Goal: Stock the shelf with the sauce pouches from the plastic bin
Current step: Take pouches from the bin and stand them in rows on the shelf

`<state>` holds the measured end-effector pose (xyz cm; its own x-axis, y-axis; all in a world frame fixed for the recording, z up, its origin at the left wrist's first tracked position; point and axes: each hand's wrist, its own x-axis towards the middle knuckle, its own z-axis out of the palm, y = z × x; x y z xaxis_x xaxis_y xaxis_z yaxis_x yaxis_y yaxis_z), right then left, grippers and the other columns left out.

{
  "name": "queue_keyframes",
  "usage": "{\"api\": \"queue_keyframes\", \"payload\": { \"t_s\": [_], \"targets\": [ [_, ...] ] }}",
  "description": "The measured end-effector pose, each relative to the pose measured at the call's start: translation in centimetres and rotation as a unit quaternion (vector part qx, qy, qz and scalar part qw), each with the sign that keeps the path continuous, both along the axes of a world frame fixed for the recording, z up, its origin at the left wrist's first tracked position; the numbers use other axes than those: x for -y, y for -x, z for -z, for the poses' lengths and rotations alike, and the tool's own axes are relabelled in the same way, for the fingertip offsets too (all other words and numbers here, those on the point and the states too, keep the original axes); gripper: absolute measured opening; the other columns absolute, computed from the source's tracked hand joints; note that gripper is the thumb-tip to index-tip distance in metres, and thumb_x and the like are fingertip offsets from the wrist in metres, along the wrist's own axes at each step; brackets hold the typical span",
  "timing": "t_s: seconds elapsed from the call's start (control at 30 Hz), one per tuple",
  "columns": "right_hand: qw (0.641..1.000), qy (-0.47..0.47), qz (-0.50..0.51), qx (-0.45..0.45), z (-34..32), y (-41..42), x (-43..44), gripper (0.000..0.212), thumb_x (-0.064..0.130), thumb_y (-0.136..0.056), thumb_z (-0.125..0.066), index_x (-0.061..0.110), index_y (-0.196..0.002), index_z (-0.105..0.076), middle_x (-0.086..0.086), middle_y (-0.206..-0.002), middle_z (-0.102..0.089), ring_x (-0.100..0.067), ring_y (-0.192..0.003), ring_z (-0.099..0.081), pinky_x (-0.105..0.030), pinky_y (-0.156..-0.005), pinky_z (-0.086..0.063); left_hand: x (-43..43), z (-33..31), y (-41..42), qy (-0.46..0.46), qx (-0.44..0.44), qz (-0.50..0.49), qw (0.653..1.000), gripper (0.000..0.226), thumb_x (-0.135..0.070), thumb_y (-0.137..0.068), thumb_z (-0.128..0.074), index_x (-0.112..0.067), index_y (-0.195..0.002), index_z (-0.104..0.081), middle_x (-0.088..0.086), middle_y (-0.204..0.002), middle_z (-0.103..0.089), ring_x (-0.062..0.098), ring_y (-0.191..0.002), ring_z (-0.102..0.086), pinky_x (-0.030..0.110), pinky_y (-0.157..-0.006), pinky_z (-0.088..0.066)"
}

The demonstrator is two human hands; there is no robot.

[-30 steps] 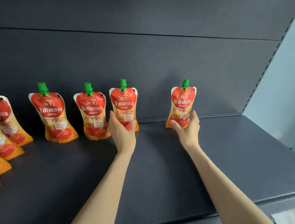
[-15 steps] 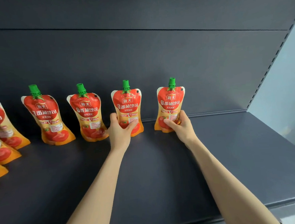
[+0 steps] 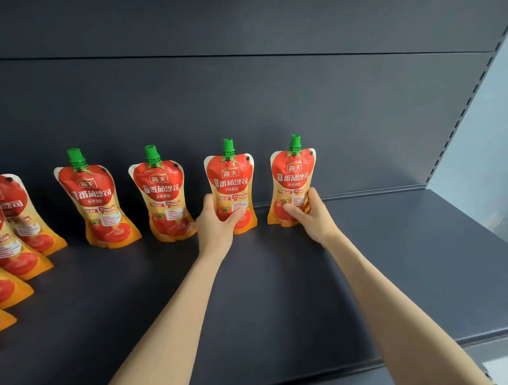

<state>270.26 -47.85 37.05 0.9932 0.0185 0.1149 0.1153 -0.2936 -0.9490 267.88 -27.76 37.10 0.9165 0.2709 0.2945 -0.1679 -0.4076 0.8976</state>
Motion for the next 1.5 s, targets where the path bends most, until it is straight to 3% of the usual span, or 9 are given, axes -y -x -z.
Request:
{"api": "queue_keyframes", "payload": {
  "t_s": [0.17,0.33,0.57,0.73,0.93,1.03,1.2,1.37,1.5],
  "targets": [
    [0.999,0.027,0.036,0.005,-0.1,1.0,-0.6,0.051,0.027,-0.089,-0.063,0.014,-0.132,-0.037,0.001,-0.123,-0.056,-0.019,-0.113,-0.057,-0.028,-0.091,-0.047,-0.1,-0.2,0.4,-0.02,-0.03,0.006,0.999,0.053,-0.03,-0.081,-0.072,-0.012,-0.123,-0.045,0.002,-0.118,-0.058,0.012,-0.103,-0.054,0.022,-0.078,-0.041],
    [0.99,0.09,0.103,0.012,-0.1,3.5,-0.2,0.07,0.032,-0.088,-0.064,0.011,-0.144,-0.028,-0.007,-0.143,-0.044,-0.024,-0.13,-0.045,-0.042,-0.106,-0.04,-0.6,0.1,2.5,-0.031,-0.053,0.002,0.998,0.065,-0.027,-0.083,-0.07,-0.01,-0.137,-0.037,0.008,-0.135,-0.049,0.022,-0.123,-0.049,0.03,-0.091,-0.042],
    [0.959,0.17,0.214,0.074,-1.0,11.2,2.8,0.035,0.024,-0.092,-0.058,0.009,-0.123,-0.055,-0.007,-0.126,-0.058,-0.025,-0.116,-0.054,-0.039,-0.098,-0.043,1.5,-1.1,8.7,-0.086,0.001,0.03,0.996,0.046,-0.021,-0.087,-0.065,-0.012,-0.129,-0.049,0.008,-0.134,-0.049,0.023,-0.123,-0.045,0.03,-0.093,-0.038],
    [0.935,0.166,0.29,0.115,-0.9,20.1,7.2,0.02,0.016,-0.09,-0.062,0.006,-0.107,-0.064,-0.006,-0.11,-0.066,-0.025,-0.103,-0.06,-0.037,-0.092,-0.045,7.5,-2.3,14.7,-0.076,0.057,0.148,0.984,0.03,-0.013,-0.087,-0.064,-0.013,-0.117,-0.059,0.001,-0.118,-0.058,0.019,-0.11,-0.053,0.036,-0.096,-0.043],
    [0.91,0.168,0.372,0.076,3.1,33.4,14.4,0.016,0.01,-0.089,-0.063,0.015,-0.104,-0.065,0.008,-0.098,-0.063,-0.018,-0.094,-0.061,-0.019,-0.08,-0.045,18.5,1.0,23.2,-0.091,0.098,0.314,0.94,0.021,-0.007,-0.086,-0.064,-0.012,-0.106,-0.063,-0.008,-0.102,-0.06,0.006,-0.096,-0.056,0.019,-0.086,-0.044],
    [0.902,0.153,0.403,0.014,6.3,40.4,18.3,0.016,0.017,-0.092,-0.059,0.018,-0.107,-0.064,0.006,-0.104,-0.065,-0.013,-0.099,-0.059,-0.029,-0.085,-0.049,24.0,4.4,28.0,-0.09,0.065,0.372,0.922,0.02,-0.007,-0.086,-0.064,-0.014,-0.105,-0.064,-0.011,-0.099,-0.06,0.0,-0.092,-0.055,0.004,-0.08,-0.039],
    [0.884,0.146,0.434,-0.092,11.5,50.8,24.3,0.017,0.024,-0.094,-0.055,0.023,-0.109,-0.062,0.011,-0.107,-0.062,-0.009,-0.099,-0.058,-0.029,-0.088,-0.05,31.7,11.1,36.7,-0.098,-0.069,0.446,0.887,0.026,-0.011,-0.087,-0.064,-0.033,-0.1,-0.058,-0.013,-0.097,-0.063,0.003,-0.092,-0.06,0.006,-0.076,-0.041],
    [0.865,0.112,0.453,-0.184,16.1,57.2,28.9,0.019,0.023,-0.094,-0.056,0.014,-0.106,-0.066,0.0,-0.105,-0.068,-0.017,-0.098,-0.062,-0.035,-0.085,-0.05,36.4,16.2,41.9,-0.148,-0.179,0.495,0.837,0.023,-0.013,-0.088,-0.063,-0.03,-0.102,-0.058,-0.009,-0.099,-0.064,0.001,-0.091,-0.058,-0.003,-0.07,-0.035],
    [0.854,0.07,0.462,-0.227,20.0,59.5,31.2,0.016,0.021,-0.094,-0.057,0.015,-0.105,-0.066,0.005,-0.1,-0.066,-0.013,-0.094,-0.062,-0.036,-0.082,-0.052,39.4,19.9,43.3,-0.18,-0.235,0.509,0.808,0.018,-0.015,-0.089,-0.061,-0.026,-0.104,-0.06,-0.011,-0.098,-0.064,0.001,-0.09,-0.058,0.001,-0.071,-0.038]
  ]
}}
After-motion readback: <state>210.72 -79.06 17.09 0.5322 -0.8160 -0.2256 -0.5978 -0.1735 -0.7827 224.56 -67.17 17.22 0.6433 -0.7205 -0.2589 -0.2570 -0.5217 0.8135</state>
